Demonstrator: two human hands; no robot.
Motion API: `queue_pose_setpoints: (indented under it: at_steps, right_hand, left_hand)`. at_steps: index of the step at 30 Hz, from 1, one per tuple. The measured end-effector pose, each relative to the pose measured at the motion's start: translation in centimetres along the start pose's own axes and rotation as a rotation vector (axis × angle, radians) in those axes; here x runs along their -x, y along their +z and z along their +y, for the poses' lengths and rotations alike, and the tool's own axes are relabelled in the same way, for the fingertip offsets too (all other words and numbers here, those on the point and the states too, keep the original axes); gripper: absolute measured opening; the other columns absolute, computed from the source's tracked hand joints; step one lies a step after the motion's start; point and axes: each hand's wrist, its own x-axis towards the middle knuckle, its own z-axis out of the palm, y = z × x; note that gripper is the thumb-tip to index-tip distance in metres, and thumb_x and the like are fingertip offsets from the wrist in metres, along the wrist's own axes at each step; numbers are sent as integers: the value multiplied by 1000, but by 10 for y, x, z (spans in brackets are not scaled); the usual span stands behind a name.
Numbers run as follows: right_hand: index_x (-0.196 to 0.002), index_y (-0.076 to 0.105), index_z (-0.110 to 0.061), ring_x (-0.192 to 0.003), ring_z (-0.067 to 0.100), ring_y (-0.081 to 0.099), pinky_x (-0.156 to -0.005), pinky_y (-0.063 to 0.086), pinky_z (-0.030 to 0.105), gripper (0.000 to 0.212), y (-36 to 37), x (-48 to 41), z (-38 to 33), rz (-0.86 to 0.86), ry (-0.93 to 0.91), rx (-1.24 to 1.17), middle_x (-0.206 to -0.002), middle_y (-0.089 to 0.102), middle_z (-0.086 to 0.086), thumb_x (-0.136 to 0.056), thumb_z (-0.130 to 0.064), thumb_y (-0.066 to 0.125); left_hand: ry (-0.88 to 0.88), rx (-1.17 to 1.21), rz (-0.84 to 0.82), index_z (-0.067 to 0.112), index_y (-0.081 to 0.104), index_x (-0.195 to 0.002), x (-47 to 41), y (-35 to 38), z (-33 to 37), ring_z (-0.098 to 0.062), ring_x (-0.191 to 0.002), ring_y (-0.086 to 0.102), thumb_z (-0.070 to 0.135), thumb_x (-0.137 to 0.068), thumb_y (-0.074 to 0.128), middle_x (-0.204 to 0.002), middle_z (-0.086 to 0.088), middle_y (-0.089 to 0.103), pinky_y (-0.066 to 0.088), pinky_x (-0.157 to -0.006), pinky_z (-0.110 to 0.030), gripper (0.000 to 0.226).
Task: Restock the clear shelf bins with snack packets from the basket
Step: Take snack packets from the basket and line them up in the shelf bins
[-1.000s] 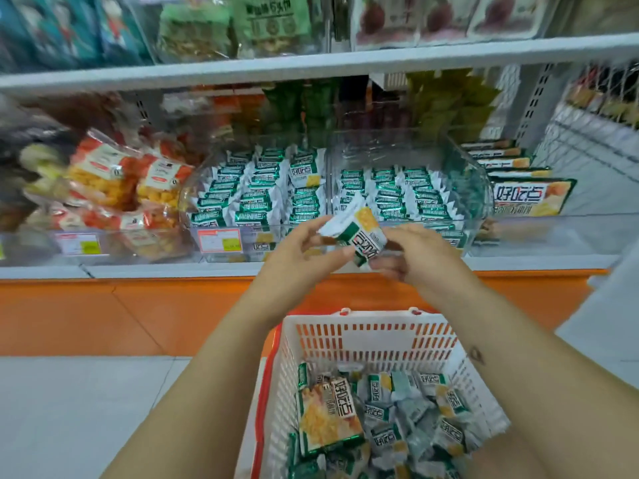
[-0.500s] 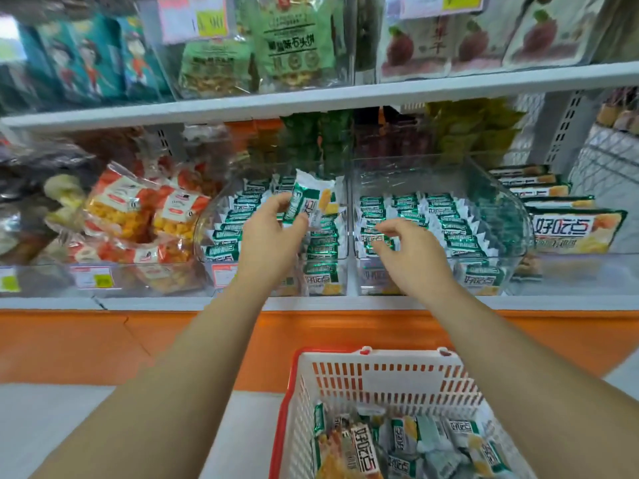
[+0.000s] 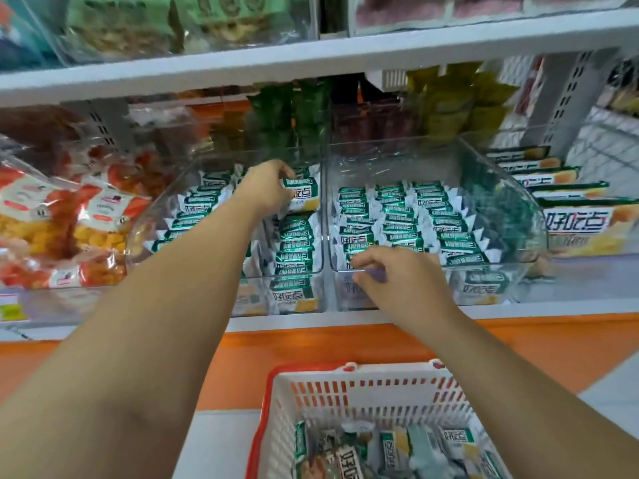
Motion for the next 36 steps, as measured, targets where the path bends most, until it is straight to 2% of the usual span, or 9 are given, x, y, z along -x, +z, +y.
queue_pose_setpoints:
  at_steps: [5,8,13,19,22,25,29,33,36]
  right_hand:
    - [-102,67,-35,-77,10,63,-91,43,36,14,-2,1,1,-5,-40,21,-91,71,-14,-91,-33,58]
    - [-103,66,-37,-60,1,52,-82,39,30,16,-2,2,2,-5,-58,46,-89,70,-14,-92,-35,55]
    - [-103,67,-36,-66,1,55,-87,41,32,16,-1,1,3,-3,-88,41,-91,70,-16,-92,-34,57]
    - [-96,69,-22,-94,13,55,-93,26,25,16,11,12,13,274,-268,49,-93,67,-9,-89,-27,56]
    - [-87,68,-14,-83,14,55,-82,36,25,21,18,29,14,392,-380,35,-83,65,-3,-86,-24,49]
    - [-88,68,-10,-78,15,60,-73,47,25,17,30,49,31,267,-427,51,-82,67,0,-86,-19,54]
    - [-94,69,-15,-84,20,62,-72,53,35,11,41,76,81,-59,-192,185,-91,68,-1,-86,-12,61]
    - [-87,55,-26,-85,21,59,-75,46,30,13,51,98,138,-505,144,312,-90,61,-2,-93,-14,51]
    - [-92,60,-21,-102,29,58,-89,46,39,13,68,113,168,-729,342,294,-109,62,10,-95,-13,50]
  left_hand:
    - [1,-175,12,13,56,-116,-16,15,-10,-35,-109,54,8,-91,60,-124,-17,56,47,-89,-39,27]
    - [-45,-390,61,21,54,-125,-25,21,-12,-37,-125,44,11,-90,59,-131,-17,50,36,-104,-47,36]
    - [-66,-494,68,22,49,-134,-26,24,-9,-36,-127,42,12,-92,57,-136,-15,47,28,-109,-51,45]
    - [100,-143,303,23,60,-120,38,2,4,-29,-115,50,21,-92,57,-125,-7,53,41,-96,-42,28]
    - [267,120,472,15,63,-112,103,10,0,-15,-100,56,15,-92,56,-111,-1,60,41,-86,-24,22]
    - [336,231,495,9,63,-105,166,35,-16,-5,-84,51,9,-91,55,-95,3,58,40,-73,-19,17]
    - [227,258,282,12,66,-100,223,93,-49,-4,-76,52,4,-88,59,-91,5,60,39,-66,-17,16]
    - [142,150,-190,18,67,-108,242,153,-70,-10,-86,61,12,-92,57,-99,9,62,53,-78,-31,20]
    - [35,105,-489,19,61,-121,241,186,-77,-13,-101,61,19,-96,52,-121,3,63,51,-88,-30,27]
